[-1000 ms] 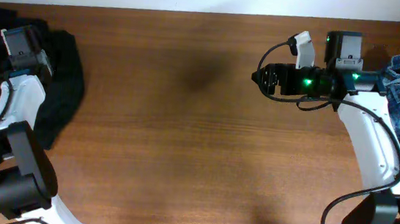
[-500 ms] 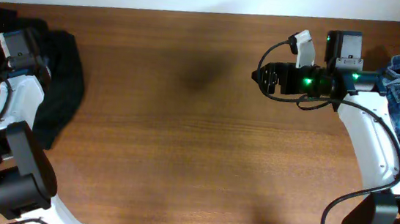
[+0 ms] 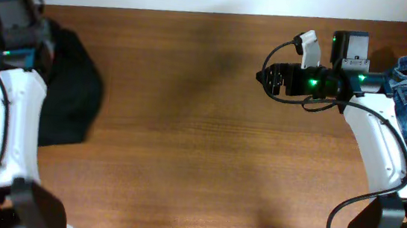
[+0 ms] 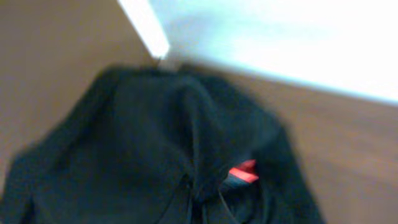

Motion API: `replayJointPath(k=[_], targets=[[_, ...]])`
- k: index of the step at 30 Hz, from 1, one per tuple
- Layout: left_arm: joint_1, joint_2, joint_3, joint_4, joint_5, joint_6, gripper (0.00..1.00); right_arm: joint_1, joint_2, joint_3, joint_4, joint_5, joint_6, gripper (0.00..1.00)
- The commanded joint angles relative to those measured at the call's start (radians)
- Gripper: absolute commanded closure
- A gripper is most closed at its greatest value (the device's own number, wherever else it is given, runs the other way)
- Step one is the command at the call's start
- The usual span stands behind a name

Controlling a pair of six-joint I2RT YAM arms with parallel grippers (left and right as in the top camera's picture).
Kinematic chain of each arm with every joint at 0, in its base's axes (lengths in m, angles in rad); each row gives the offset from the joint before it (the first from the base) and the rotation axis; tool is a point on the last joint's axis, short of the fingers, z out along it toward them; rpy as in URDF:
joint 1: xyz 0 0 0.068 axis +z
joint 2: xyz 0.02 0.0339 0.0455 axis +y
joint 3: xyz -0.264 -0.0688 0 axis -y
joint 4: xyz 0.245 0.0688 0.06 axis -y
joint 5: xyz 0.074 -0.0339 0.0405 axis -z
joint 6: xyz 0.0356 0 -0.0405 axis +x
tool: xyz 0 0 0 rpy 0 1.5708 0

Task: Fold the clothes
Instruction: 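Lift the black garment with the left gripper and drag it rightward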

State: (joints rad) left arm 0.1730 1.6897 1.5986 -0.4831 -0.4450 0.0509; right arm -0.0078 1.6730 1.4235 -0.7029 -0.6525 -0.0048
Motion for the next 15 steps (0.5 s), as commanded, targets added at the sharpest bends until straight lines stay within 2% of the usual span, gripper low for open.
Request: replayJointPath(k=[1,5,8,11,15], targets=[[-0.117,-0.181,0.125,0.029,0.027,0.079,0.99,-0.006,0.007,0.019,0.003,-0.01,-0.014,0.01],[-0.154,-0.24,0.219,0.031,0.042,0.078,0.99,-0.008,-0.024,0.046,-0.001,-0.01,-0.014,0.01],[-0.163,-0.247,0.249,0.021,0.151,0.077,0.99,-0.031,-0.069,0.1,-0.016,-0.01,-0.014,0.01],[-0.224,-0.24,0.25,0.012,0.27,0.07,0.99,-0.084,-0.112,0.225,-0.108,-0.009,-0.015,0.01],[-0.354,-0.198,0.25,0.013,0.311,0.04,0.99,-0.171,-0.119,0.395,-0.263,-0.009,-0.019,0.01]])
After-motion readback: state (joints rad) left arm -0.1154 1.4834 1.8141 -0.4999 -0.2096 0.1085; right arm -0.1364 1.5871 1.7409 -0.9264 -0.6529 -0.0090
